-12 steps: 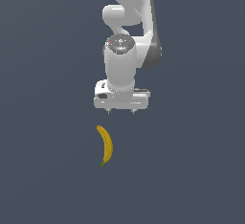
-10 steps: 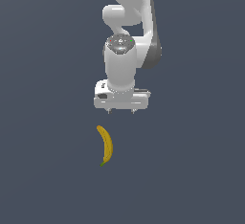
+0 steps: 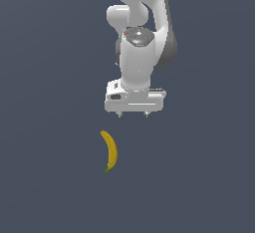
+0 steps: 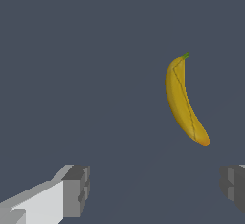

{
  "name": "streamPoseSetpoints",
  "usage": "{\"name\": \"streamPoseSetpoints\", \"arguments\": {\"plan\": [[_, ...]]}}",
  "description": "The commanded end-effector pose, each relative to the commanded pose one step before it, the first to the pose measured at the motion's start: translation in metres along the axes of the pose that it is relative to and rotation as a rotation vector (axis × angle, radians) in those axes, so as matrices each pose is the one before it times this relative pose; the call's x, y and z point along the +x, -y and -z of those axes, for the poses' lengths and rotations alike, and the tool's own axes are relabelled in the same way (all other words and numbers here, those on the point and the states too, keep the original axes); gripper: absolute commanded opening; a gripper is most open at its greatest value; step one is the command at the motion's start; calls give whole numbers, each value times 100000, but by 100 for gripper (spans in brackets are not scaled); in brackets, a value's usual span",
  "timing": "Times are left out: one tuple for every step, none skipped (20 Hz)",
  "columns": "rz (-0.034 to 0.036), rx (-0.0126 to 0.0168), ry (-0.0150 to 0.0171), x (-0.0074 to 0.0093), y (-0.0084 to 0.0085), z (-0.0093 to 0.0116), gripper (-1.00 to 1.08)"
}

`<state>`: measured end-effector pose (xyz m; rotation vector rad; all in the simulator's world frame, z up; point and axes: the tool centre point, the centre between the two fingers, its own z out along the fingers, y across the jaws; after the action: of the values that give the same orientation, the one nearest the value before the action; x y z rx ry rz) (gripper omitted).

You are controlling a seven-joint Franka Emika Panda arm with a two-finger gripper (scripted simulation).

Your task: Pick up the object and move it to a goal position.

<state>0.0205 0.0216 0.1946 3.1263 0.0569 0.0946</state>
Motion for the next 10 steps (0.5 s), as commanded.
{"name": "streamPoseSetpoints", "arguments": {"plan": [[-48, -76, 5, 0, -67, -8, 100], [8, 18, 96, 32, -95, -93, 100], [112, 9, 80, 67, -96, -109, 100], [196, 3, 68, 99, -110, -128, 100], [267, 0, 69, 130, -132, -155, 100], [334, 1, 86, 155, -153, -190, 100], [360, 7, 116, 173, -193, -230, 100], [387, 14, 148, 188, -233, -272, 100], [424, 20, 173, 205, -270, -311, 100], [486, 24, 187, 225, -297, -348, 100]]}}
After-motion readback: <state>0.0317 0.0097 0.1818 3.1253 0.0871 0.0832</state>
